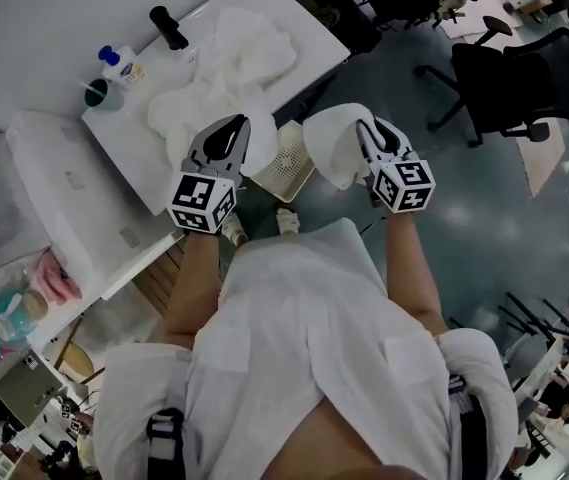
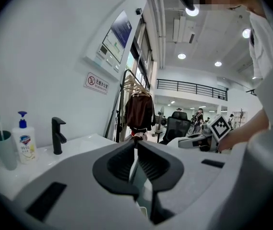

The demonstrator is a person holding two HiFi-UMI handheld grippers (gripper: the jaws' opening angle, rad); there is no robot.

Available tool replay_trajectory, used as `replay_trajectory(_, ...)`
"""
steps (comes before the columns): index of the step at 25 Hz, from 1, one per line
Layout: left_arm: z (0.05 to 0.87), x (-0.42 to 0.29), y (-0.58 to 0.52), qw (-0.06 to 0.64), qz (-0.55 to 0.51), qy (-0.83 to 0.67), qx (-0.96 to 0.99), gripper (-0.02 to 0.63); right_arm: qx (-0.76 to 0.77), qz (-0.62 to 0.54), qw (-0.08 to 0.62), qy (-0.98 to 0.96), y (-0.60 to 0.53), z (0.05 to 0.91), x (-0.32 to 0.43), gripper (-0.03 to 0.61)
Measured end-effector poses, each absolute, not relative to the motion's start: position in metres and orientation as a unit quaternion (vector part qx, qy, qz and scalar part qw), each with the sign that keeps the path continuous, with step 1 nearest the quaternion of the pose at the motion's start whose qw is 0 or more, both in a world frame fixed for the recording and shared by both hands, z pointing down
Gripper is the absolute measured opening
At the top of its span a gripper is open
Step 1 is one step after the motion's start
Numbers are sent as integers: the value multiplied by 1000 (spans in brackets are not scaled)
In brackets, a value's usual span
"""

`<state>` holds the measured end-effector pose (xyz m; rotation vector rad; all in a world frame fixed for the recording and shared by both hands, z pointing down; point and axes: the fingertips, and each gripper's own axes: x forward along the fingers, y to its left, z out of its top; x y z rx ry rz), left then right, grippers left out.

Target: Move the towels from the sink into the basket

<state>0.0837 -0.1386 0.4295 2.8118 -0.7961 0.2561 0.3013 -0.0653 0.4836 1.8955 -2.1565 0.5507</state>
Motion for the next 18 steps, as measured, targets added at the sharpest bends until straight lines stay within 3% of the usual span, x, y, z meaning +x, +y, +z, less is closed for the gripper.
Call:
replay_trajectory(14, 434, 35, -135, 108, 93, -303, 942, 29, 606, 246, 183, -734, -81, 543, 255, 101)
replay_trajectory(18, 435, 33, -134, 108, 95, -302, 942, 29, 618, 233, 155, -735, -95, 529, 253, 84)
